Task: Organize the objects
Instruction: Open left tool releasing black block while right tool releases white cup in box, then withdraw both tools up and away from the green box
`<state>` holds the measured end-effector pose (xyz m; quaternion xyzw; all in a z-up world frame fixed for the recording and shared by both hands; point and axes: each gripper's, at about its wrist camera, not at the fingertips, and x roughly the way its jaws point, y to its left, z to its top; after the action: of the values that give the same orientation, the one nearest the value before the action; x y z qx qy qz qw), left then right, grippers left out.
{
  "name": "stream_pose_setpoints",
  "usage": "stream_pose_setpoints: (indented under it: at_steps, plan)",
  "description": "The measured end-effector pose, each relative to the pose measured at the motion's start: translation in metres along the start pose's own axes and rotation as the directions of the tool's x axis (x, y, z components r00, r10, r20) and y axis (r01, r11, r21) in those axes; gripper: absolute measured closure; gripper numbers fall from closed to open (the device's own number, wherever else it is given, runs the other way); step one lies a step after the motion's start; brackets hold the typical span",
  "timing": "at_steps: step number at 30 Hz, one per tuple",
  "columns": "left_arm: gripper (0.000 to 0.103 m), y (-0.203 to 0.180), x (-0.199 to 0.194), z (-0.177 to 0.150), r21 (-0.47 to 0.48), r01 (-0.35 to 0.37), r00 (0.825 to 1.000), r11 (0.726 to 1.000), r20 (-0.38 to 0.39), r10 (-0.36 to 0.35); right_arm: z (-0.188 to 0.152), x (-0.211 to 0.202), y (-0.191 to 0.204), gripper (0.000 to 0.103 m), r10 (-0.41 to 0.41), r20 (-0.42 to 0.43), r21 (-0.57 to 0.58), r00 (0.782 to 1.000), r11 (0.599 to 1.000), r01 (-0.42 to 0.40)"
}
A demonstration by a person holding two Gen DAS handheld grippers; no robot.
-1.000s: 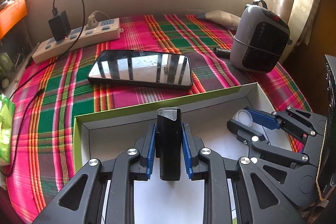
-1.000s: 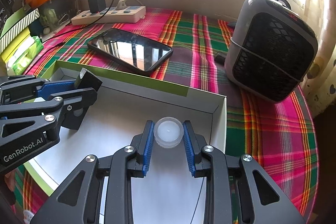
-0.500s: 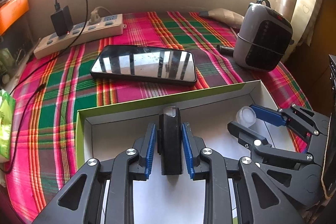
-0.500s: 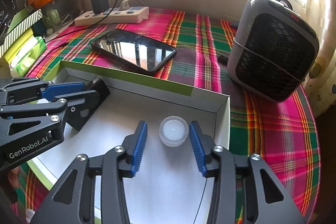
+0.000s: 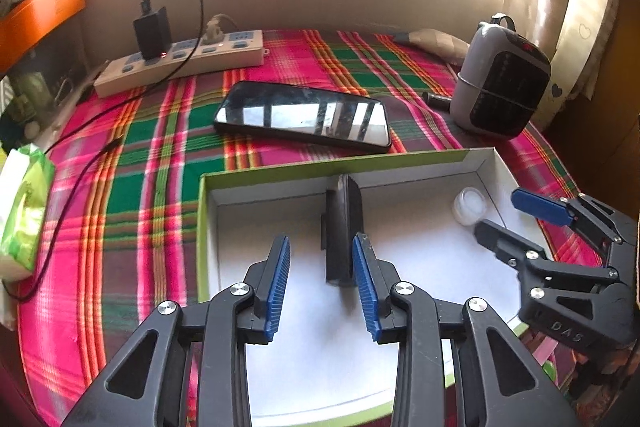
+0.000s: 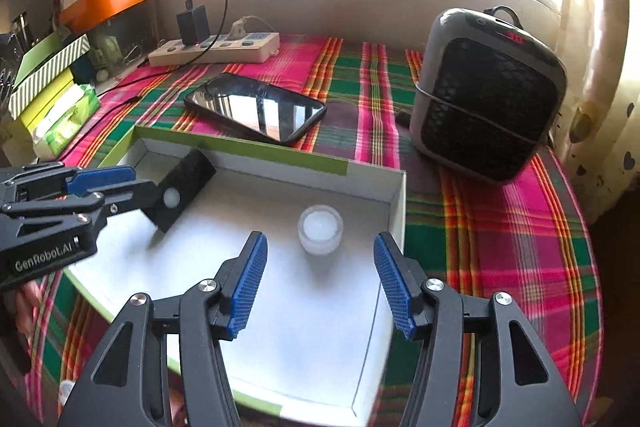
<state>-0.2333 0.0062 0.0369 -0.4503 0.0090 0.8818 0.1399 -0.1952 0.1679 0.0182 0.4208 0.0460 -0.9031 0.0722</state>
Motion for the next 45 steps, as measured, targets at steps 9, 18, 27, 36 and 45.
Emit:
stream_pose_setpoints:
  at_steps: [9, 18, 27, 36, 45]
  plan:
    - [0.072, 0.01, -0.008, -0.02, -0.024, -0.014, 1.0, 1.0, -0.017, 0.014, -0.015, -0.016, 0.005, 0.046, -0.01, 0.0, -0.03, 1.0, 1.0, 0.01]
    - [0.072, 0.011, -0.016, -0.038, -0.04, -0.017, 0.999, 0.999, -0.029, 0.016, -0.025, -0.02, 0.01, 0.046, -0.007, -0.029, -0.061, 1.0, 0.998, 0.005]
    - [0.072, 0.007, -0.023, -0.049, -0.049, -0.013, 0.999, 0.999, -0.03, 0.012, -0.036, -0.026, 0.012, 0.046, -0.003, -0.047, -0.057, 0.999, 0.998, 0.0]
    - [0.072, 0.002, -0.031, -0.061, -0.044, -0.003, 1.0, 0.999, -0.028, 0.002, -0.043, -0.034, 0.013, 0.046, -0.006, -0.049, -0.061, 0.999, 0.998, 0.003]
    - [0.072, 0.001, -0.042, -0.065, -0.065, 0.024, 1.0, 0.998, -0.005, -0.024, -0.05, -0.05, 0.009, 0.046, -0.003, 0.01, -0.022, 1.0, 1.0, 0.003]
